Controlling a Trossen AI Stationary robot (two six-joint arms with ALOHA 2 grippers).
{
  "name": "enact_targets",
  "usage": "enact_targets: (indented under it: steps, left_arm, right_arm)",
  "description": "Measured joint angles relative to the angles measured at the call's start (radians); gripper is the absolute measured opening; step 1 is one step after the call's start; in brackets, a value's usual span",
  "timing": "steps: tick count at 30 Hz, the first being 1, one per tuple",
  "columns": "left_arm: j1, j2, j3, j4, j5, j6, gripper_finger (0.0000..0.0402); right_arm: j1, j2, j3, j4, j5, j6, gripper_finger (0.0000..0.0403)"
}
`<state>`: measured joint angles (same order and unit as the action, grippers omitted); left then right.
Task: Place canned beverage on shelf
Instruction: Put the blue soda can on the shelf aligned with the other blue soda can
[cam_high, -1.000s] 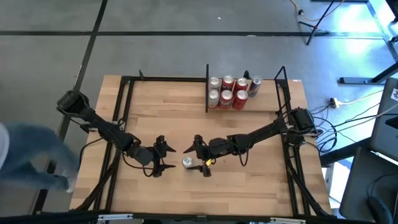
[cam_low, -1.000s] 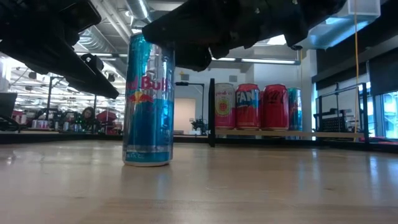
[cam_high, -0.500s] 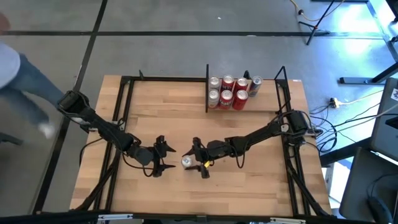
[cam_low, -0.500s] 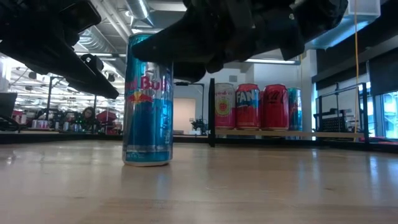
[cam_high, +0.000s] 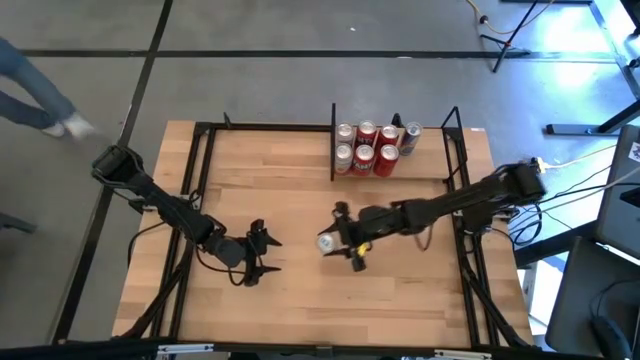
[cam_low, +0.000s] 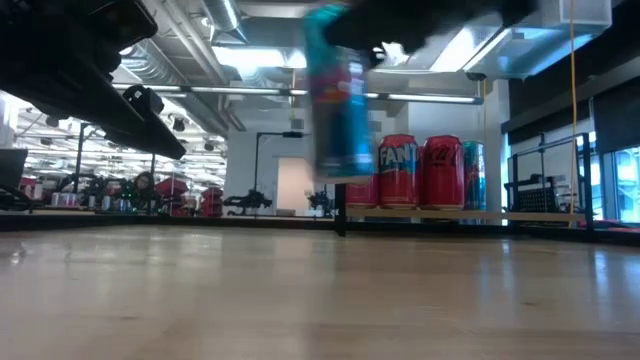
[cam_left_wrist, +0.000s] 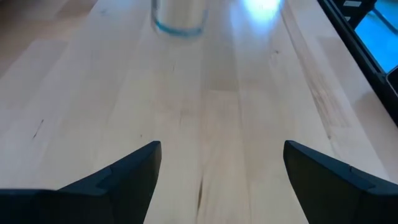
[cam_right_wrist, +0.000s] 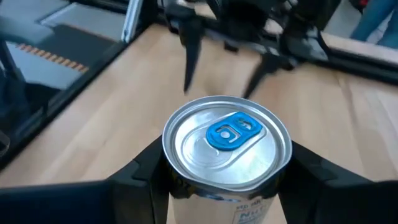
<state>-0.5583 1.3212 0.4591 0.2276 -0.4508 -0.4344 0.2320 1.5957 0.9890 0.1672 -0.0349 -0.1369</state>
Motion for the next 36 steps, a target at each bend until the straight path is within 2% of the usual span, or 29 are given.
enact_targets:
  steps: [11,17,22,25,27,29,31,36]
  left_arm:
    - [0.001,0.0,0.0,0.001,-0.002,0.0,0.0321]
    - [0.002,0.0,0.0,0.002,-0.009,0.0,0.0321]
    - [0.002,0.0,0.0,0.006,-0.01,0.0,0.0321]
    - [0.002,0.0,0.0,0.009,-0.01,0.0,0.0321]
    - [0.002,0.0,0.0,0.024,-0.012,0.019,0.0321]
    - [0.002,0.0,0.0,0.049,-0.015,0.047,0.0321]
    - [0.002,0.0,0.0,0.07,-0.017,0.078,0.0321]
    - [0.002,-0.001,0.0,0.09,-0.018,0.105,0.0321]
  right_arm:
    - [-0.153,-0.525,-0.383,-0.127,0.007,0.055,0.0196]
    - [-0.261,-0.787,-0.475,-0.304,0.049,0.063,0.0196]
    - [-0.363,-0.931,-0.516,-0.374,0.016,0.061,0.0196]
    - [-0.421,-0.97,-0.548,-0.35,-0.141,0.086,0.0196]
    - [-0.43,-0.973,-0.571,-0.258,-0.263,0.114,0.0196]
    - [-0.424,-0.935,-0.61,-0.151,-0.337,0.131,0.0196]
    - [-0.407,-0.875,-0.645,-0.044,-0.377,0.134,0.0196]
    - [-0.347,-0.733,-0.677,0.112,-0.366,0.133,0.0196]
